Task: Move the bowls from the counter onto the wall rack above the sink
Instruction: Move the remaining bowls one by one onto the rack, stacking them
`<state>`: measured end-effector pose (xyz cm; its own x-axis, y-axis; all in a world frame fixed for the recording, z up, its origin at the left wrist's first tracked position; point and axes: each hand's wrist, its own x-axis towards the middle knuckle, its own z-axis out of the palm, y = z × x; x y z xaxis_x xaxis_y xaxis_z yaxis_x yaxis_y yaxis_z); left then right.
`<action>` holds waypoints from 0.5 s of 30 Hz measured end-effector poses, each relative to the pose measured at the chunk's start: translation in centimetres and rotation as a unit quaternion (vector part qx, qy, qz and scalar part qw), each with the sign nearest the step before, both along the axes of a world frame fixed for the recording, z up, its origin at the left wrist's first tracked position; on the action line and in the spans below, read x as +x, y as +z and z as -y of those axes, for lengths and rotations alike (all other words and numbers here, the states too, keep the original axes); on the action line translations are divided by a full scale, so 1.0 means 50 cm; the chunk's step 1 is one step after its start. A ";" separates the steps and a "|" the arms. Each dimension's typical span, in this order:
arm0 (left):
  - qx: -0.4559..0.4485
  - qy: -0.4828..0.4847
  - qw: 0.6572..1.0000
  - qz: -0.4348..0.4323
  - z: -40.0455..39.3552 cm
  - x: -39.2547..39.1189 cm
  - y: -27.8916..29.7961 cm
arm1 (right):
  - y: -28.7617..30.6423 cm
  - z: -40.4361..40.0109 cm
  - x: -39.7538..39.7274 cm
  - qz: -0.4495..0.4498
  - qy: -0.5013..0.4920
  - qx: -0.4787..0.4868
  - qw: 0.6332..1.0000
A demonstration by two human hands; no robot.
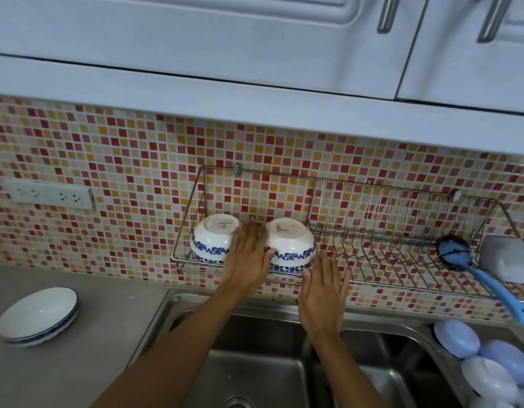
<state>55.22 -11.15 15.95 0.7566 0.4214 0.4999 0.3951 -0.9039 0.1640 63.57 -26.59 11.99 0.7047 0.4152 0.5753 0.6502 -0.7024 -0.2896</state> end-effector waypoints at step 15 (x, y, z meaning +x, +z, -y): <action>0.005 -0.046 0.998 -0.032 -0.071 -0.242 -0.142 | -0.171 -0.114 -0.253 -0.124 0.097 -0.052 0.986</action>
<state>43.13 -7.60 8.83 0.8224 0.3438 0.4533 0.3197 -0.9383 0.1317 50.91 -20.91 3.46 0.7193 0.6040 0.3432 0.6941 -0.6056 -0.3891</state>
